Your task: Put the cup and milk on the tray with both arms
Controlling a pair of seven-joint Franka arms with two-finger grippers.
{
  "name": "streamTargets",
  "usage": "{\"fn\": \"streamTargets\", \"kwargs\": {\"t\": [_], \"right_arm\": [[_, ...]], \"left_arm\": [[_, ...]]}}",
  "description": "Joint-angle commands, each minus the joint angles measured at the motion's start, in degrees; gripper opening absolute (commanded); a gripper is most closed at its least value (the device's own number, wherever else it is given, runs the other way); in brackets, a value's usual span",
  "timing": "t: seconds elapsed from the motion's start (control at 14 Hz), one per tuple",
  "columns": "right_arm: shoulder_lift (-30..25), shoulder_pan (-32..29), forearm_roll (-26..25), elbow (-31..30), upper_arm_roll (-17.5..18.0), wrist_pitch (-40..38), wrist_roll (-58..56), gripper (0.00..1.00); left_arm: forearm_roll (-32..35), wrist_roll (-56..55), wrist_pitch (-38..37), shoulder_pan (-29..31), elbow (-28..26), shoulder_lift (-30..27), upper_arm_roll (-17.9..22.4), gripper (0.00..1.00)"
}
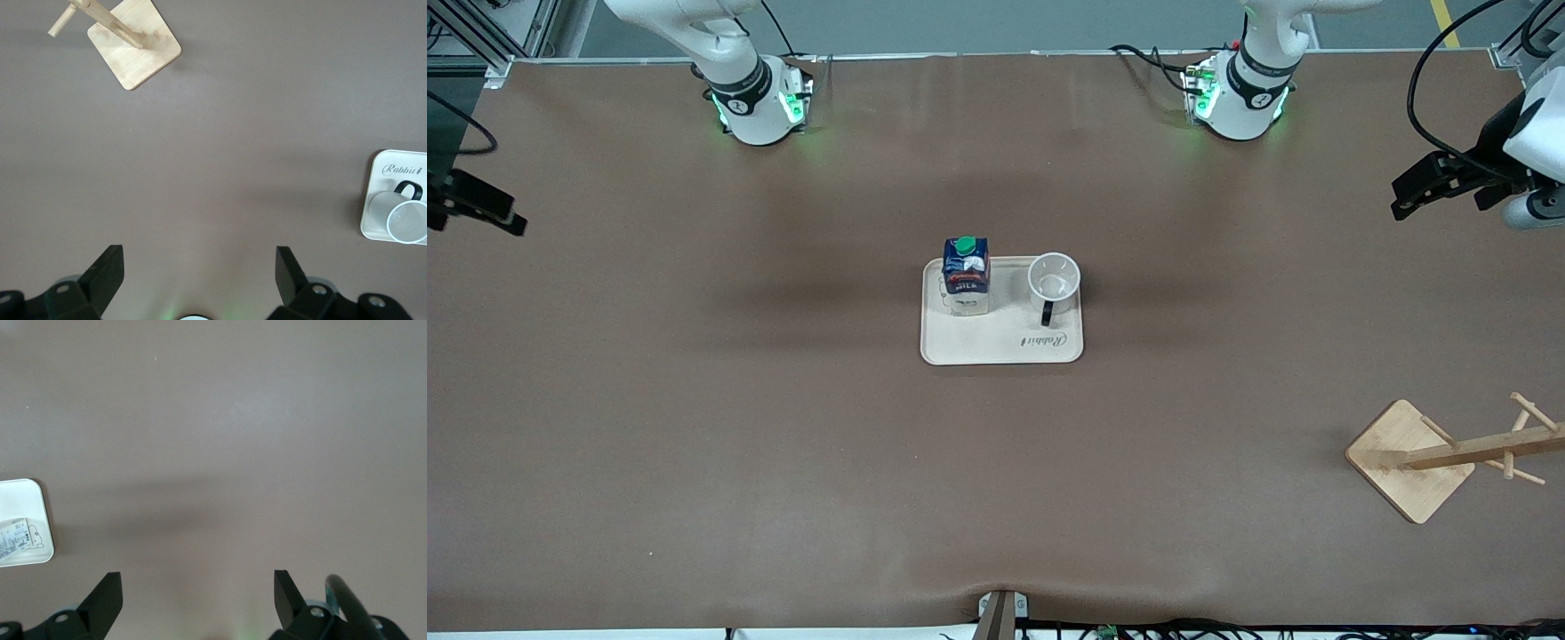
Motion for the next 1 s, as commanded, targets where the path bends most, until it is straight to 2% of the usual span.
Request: {"fn": "streamTargets", "kwargs": {"t": [0.0, 0.29, 0.93], "right_arm": [[0.75, -0.52, -1.88, 1.07, 0.5, -0.76, -0.86, 1.0], [0.75, -0.18, -1.88, 1.07, 0.41, -0.84, -2.35, 1.0], [0.84, -0.88, -1.35, 0.8, 0.32, -0.84, -2.18, 1.0]], "left_arm": [[-0.82, 0.85, 0.25, -0.01, 0.38, -0.03, -0.24, 1.0], [-0.91, 0.85, 0.17, 0.25, 2.75, 1.02, -0.15, 1.0], [-0.73, 0.5, -1.24, 0.25, 3.11, 1.29, -0.15, 1.0]]}}
